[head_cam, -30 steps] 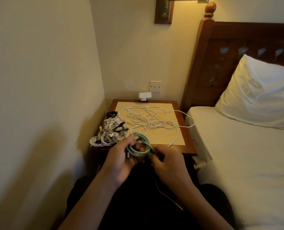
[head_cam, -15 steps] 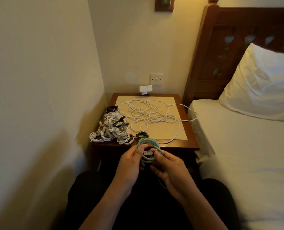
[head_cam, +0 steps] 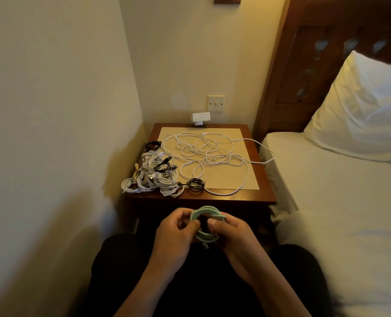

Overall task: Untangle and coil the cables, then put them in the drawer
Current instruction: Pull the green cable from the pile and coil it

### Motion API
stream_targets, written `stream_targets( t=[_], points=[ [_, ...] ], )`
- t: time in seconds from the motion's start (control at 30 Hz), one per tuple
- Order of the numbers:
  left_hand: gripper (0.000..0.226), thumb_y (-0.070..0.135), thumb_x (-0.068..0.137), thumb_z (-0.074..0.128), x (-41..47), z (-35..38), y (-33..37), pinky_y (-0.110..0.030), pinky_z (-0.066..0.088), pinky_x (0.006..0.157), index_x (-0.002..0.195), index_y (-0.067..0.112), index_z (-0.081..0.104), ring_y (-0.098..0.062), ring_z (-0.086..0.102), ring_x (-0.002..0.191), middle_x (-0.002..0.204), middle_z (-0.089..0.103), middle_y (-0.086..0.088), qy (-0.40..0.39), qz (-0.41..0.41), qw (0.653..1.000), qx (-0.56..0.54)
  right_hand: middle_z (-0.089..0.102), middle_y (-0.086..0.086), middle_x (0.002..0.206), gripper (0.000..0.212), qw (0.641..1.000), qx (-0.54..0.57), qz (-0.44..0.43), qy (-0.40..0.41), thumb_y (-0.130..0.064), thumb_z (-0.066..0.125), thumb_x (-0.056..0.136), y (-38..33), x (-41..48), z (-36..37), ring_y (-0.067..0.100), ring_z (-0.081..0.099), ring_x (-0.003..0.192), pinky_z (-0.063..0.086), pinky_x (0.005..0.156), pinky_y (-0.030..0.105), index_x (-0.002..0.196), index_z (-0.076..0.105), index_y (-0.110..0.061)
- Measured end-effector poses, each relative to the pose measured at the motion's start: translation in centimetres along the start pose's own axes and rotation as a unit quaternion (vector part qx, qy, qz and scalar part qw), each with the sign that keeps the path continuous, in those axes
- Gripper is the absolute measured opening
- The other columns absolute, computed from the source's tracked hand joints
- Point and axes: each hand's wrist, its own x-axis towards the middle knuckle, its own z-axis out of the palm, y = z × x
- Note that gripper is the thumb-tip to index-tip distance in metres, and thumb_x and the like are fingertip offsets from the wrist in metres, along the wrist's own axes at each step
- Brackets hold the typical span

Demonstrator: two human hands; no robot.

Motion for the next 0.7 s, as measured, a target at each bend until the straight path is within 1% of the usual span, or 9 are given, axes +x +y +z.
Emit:
stream_targets(
  t=[0.07,0.13,0.2,0.3,0.37,0.43,0.57,0.63,0.7],
  points=[
    [0.013,0.011,0.095,0.067,-0.2,-0.1,0.2,-0.026,0.059,0.07,0.101,0.021,0.071,-0.017,0.072,0.083,0.091,0.073,-0.004,-0.008,-0.004,1.0,-0.003,0.076,0.001,0.11,0.028,0.994,-0.105,-0.02,0.024,-0.015,0.063,0.099,-0.1,-0.2,0.1,0.017,0.072,0.104,0.058,0.095,0.039,0.124,0.07,-0.024],
    [0.013,0.015,0.093,0.07,-0.3,-0.3,0.3,-0.028,0.059,0.07,0.099,0.026,0.07,-0.016,0.071,0.084,0.091,0.072,-0.002,-0.02,0.008,1.0,0.012,0.072,-0.006,0.116,0.036,0.976,-0.212,-0.022,0.039,-0.021,0.06,0.101,-0.2,-0.2,0.1,0.012,0.07,0.107,0.058,0.099,0.04,0.135,0.06,-0.032],
    [0.014,0.019,0.093,0.072,-0.6,-0.4,0.4,-0.025,0.058,0.072,0.1,0.031,0.071,-0.009,0.071,0.087,0.093,0.073,0.006,-0.033,0.034,0.998,0.041,0.068,-0.009,0.118,0.048,0.959,-0.281,0.012,0.031,-0.028,0.057,0.102,-0.4,-0.1,-0.1,0.01,0.069,0.106,0.058,0.098,0.037,0.148,0.047,-0.033],
    [0.015,0.022,0.094,0.072,-1.0,-0.6,0.5,-0.015,0.053,0.08,0.104,0.033,0.074,0.001,0.067,0.099,0.1,0.073,0.018,-0.028,0.079,0.992,0.09,0.068,-0.005,0.113,0.062,0.939,-0.332,0.087,-0.008,-0.031,0.055,0.102,-0.6,-0.2,-0.3,0.013,0.073,0.098,0.062,0.091,0.037,0.158,0.029,-0.032],
    [0.018,0.021,0.093,0.073,-0.9,-0.7,0.4,-0.013,0.05,0.084,0.103,0.035,0.075,0.004,0.065,0.104,0.103,0.073,0.019,-0.015,0.091,0.991,0.102,0.068,-0.002,0.113,0.06,0.937,-0.331,0.106,-0.042,-0.026,0.054,0.104,-1.0,-0.5,-0.4,0.013,0.075,0.094,0.062,0.089,0.035,0.158,0.027,-0.031],
    [0.018,0.02,0.092,0.074,-1.0,-0.7,0.3,-0.019,0.051,0.088,0.103,0.035,0.076,0.002,0.066,0.105,0.104,0.074,0.018,-0.006,0.094,0.99,0.102,0.067,-0.005,0.116,0.05,0.938,-0.328,0.094,-0.062,-0.023,0.054,0.105,-1.5,-0.7,-0.6,0.01,0.074,0.096,0.061,0.092,0.035,0.151,0.037,-0.034],
    [0.018,0.022,0.091,0.075,-1.3,-0.4,0.8,-0.012,0.051,0.083,0.104,0.034,0.075,0.003,0.067,0.101,0.101,0.074,0.019,0.015,0.123,0.986,0.111,0.074,-0.006,0.113,0.034,0.961,-0.274,0.043,-0.017,-0.021,0.066,0.099,-1.5,-0.6,-1.1,0.009,0.072,0.103,0.06,0.096,0.038,0.131,0.061,-0.033],
    [0.019,0.019,0.09,0.076,-1.3,-0.2,1.0,-0.016,0.055,0.082,0.104,0.032,0.075,0.0,0.069,0.098,0.1,0.075,0.016,0.026,0.1,0.993,0.065,0.076,-0.001,0.113,0.031,0.981,-0.188,0.034,0.028,-0.021,0.071,0.095,-1.1,-0.6,-1.2,0.012,0.074,0.104,0.06,0.096,0.04,0.126,0.064,-0.026],
    [0.021,0.013,0.089,0.076,-1.3,0.1,1.0,-0.026,0.059,0.082,0.106,0.024,0.076,-0.011,0.073,0.098,0.099,0.077,0.006,0.018,0.031,0.998,-0.048,0.077,0.002,0.112,0.026,0.99,-0.128,0.026,0.056,-0.02,0.071,0.095,-0.7,-0.7,-1.1,0.015,0.075,0.104,0.061,0.094,0.04,0.121,0.067,-0.022]
  ],
)
